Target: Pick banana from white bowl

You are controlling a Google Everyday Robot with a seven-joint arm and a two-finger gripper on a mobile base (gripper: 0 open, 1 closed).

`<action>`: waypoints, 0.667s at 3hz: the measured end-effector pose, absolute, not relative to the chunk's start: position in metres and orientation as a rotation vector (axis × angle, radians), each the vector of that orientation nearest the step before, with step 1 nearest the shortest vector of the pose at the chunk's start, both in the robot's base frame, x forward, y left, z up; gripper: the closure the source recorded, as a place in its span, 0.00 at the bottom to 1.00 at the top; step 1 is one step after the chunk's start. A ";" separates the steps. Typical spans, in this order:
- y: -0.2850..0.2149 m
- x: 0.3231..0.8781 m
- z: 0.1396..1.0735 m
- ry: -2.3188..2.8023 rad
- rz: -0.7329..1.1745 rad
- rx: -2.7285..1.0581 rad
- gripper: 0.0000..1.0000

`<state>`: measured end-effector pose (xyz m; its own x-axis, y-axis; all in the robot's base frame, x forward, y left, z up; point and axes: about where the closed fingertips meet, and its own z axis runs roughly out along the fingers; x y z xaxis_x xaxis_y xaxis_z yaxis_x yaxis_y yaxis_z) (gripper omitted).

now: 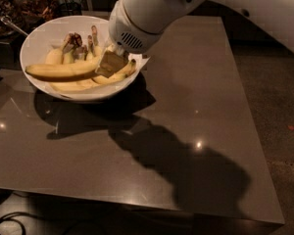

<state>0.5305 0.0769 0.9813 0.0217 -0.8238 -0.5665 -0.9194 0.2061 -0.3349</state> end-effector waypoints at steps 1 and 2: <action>0.082 0.506 0.986 1.841 0.150 -1.564 1.00; 0.082 0.494 0.989 1.887 0.116 -1.511 1.00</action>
Offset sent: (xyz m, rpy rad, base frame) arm -0.0466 0.0011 0.0035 -0.0121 -0.0016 -0.1998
